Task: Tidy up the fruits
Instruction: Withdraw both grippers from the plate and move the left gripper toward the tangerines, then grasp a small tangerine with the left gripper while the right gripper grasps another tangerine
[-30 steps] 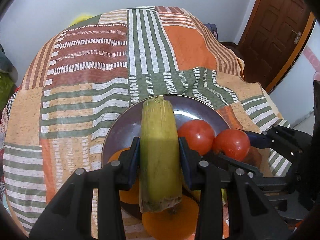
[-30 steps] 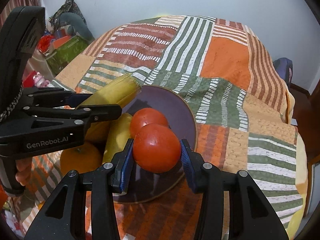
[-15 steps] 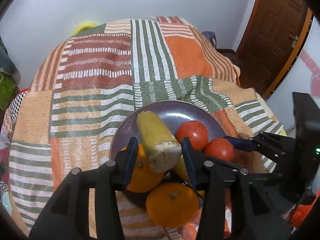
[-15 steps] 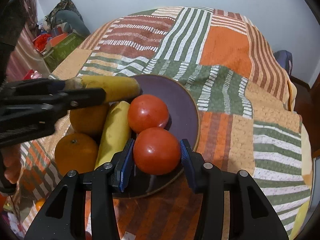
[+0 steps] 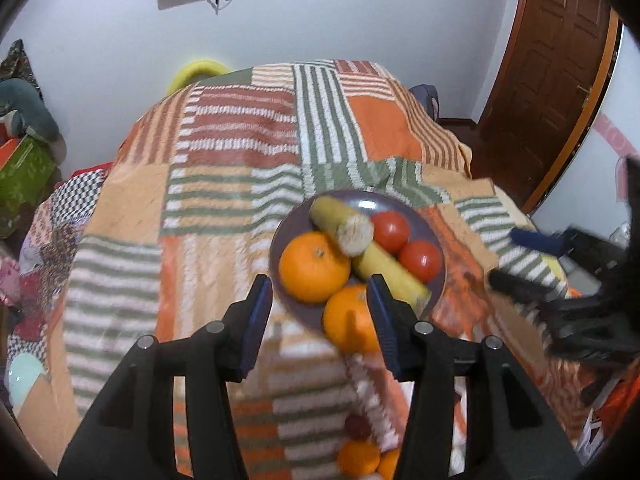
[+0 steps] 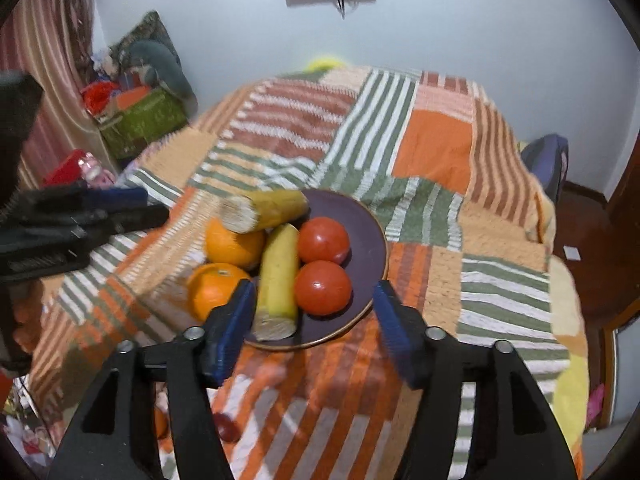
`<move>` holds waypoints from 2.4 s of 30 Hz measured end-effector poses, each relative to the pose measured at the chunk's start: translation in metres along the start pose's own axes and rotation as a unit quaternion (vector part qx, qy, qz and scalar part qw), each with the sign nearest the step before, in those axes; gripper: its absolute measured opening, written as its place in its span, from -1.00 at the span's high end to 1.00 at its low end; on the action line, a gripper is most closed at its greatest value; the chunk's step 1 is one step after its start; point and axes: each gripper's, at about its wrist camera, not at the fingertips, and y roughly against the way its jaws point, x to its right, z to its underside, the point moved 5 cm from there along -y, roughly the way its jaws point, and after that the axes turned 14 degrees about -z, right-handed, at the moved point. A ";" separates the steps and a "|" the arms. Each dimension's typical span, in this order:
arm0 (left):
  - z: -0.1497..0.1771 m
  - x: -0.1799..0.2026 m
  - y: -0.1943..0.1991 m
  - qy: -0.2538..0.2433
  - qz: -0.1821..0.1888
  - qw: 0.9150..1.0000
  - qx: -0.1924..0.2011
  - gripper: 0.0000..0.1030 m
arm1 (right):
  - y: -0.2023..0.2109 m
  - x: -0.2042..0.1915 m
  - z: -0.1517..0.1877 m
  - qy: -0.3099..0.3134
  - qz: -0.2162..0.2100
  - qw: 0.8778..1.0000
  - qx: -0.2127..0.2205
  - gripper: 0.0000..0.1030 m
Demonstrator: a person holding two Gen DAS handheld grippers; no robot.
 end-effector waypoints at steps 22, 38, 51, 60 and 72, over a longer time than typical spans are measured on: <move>0.149 -0.032 0.039 0.028 0.005 0.998 -0.059 0.05 | -0.023 -0.110 0.085 0.013 -0.066 0.996 -0.058 -0.15; 0.149 -0.011 0.030 0.033 0.046 0.997 -0.062 0.23 | -0.046 -0.104 0.106 0.005 -0.073 0.993 -0.095 0.31; 0.139 0.028 0.003 0.009 0.061 0.995 -0.082 0.36 | -0.003 -0.059 0.096 -0.006 -0.024 0.998 -0.058 0.31; 0.101 0.019 0.026 0.012 0.057 0.998 -0.036 0.36 | 0.005 -0.044 0.066 -0.003 -0.017 1.000 -0.023 0.31; 0.039 0.031 0.018 0.004 0.057 0.998 0.009 0.36 | 0.003 -0.022 0.015 0.009 -0.009 1.000 0.014 0.31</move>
